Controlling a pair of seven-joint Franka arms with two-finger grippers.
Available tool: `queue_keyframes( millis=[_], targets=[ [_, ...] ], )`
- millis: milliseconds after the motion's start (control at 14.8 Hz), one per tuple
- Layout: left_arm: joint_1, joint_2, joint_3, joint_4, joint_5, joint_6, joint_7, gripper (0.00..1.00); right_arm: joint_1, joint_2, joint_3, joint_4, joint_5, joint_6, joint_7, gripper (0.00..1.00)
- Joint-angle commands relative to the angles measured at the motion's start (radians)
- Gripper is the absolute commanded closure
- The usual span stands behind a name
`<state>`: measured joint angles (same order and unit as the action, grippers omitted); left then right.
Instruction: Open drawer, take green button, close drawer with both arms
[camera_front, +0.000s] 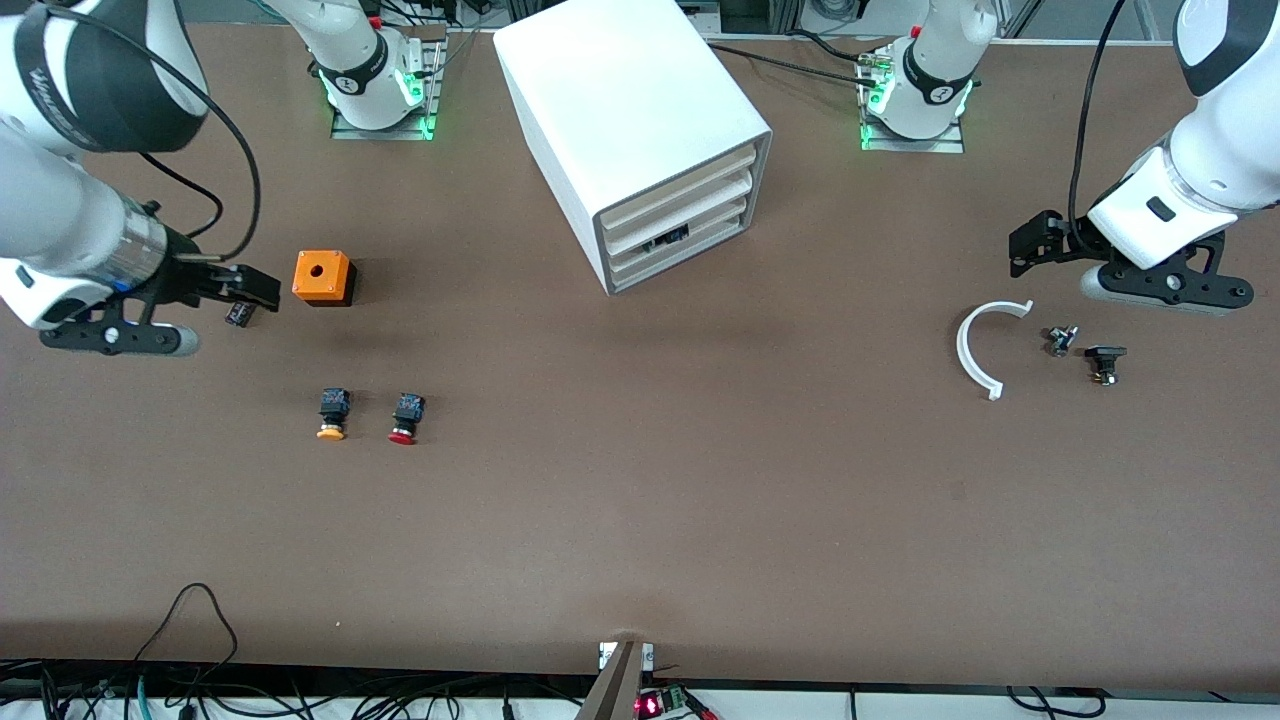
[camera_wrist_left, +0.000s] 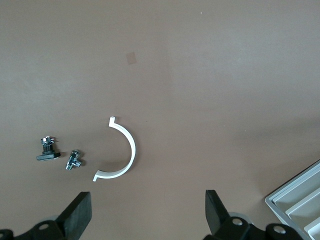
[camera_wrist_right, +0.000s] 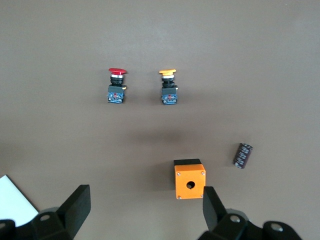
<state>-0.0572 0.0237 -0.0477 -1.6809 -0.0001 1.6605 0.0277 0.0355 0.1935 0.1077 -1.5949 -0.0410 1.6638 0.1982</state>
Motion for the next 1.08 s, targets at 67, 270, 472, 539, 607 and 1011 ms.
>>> queue_keyframes(
  millis=[67, 270, 472, 539, 607, 1011],
  targets=[
    [-0.01, -0.001, 0.003, 0.014, 0.025, -0.021, -0.009, 0.0, 0.044, 0.041, 0.003, 0.006, 0.001, 0.04, 0.073, 0.01],
    [-0.01, -0.002, -0.004, 0.014, 0.023, -0.036, -0.011, 0.0, 0.064, 0.084, 0.003, 0.01, 0.01, 0.071, 0.101, 0.01],
    [-0.015, 0.001, -0.009, 0.014, -0.03, -0.112, 0.009, 0.0, 0.07, 0.093, 0.003, 0.019, 0.015, 0.074, 0.109, 0.01],
    [-0.021, 0.001, -0.012, 0.014, -0.084, -0.157, 0.011, 0.0, 0.072, 0.102, 0.003, 0.021, 0.015, 0.077, 0.122, 0.01],
    [-0.023, 0.001, -0.015, 0.014, -0.127, -0.2, 0.011, 0.0, 0.078, 0.11, 0.003, 0.026, 0.013, 0.083, 0.16, 0.01],
    [-0.041, 0.076, -0.037, 0.01, -0.366, -0.281, 0.014, 0.0, 0.148, 0.141, 0.003, 0.052, 0.013, 0.083, 0.311, 0.01]
  ],
)
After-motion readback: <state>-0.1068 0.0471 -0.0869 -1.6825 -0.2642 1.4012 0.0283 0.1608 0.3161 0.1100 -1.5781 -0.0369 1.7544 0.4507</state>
